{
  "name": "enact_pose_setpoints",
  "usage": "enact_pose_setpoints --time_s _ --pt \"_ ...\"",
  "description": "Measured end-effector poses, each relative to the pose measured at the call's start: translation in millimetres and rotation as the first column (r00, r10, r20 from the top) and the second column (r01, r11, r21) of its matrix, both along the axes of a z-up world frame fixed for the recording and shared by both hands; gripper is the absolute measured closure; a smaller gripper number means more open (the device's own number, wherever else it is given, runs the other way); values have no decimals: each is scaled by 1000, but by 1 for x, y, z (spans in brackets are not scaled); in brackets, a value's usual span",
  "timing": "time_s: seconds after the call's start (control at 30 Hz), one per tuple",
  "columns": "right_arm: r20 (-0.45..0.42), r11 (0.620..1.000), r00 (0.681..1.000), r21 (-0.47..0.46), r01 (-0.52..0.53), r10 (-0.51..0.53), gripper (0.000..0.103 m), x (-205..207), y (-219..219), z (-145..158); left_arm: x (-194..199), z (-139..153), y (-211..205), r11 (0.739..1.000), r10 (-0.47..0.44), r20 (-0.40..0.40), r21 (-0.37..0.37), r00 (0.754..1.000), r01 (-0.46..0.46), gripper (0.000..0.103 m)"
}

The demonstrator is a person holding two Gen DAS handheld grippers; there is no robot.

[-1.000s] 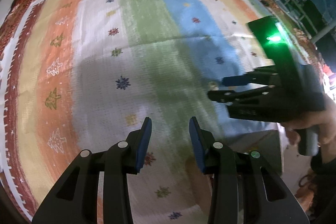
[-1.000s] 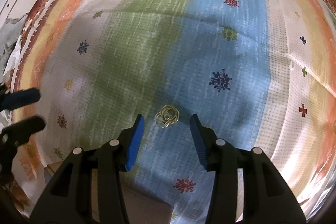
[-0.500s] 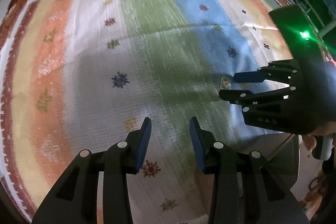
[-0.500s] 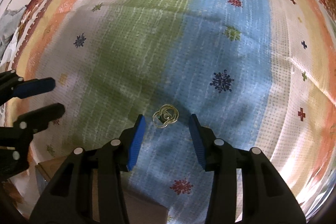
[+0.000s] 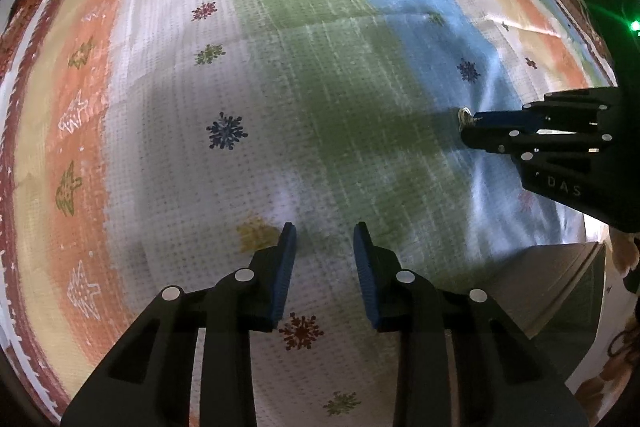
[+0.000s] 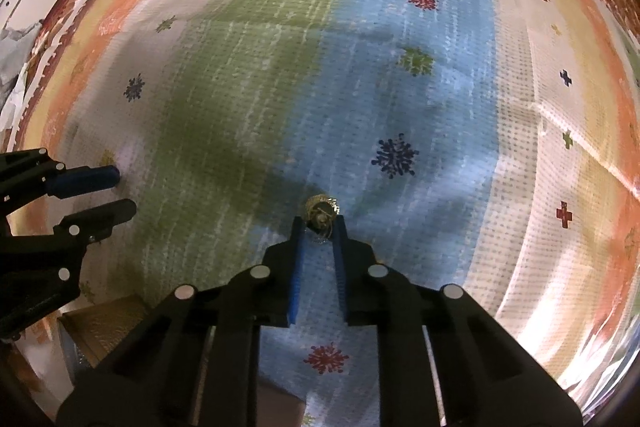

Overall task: Organize jewelry
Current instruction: 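Grasp the silver ring with the right gripper and lift it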

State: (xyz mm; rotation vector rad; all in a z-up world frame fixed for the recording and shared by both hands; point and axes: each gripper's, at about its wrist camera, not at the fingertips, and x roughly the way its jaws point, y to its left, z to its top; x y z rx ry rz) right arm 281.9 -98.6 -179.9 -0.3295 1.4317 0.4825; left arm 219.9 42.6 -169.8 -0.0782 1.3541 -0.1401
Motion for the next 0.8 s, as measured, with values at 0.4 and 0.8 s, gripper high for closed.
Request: enact_pose_setpoints --time_s 0.4,0.8 --pt "30 999 999 32 -14 13 93 0 -5 27 -2 11 10 1000 9 26 -11 1000 -8 74" --pt "98 997 995 71 -44 36 93 -31 -12 65 -12 36 9 999 20 78 -34 997 -18 74"
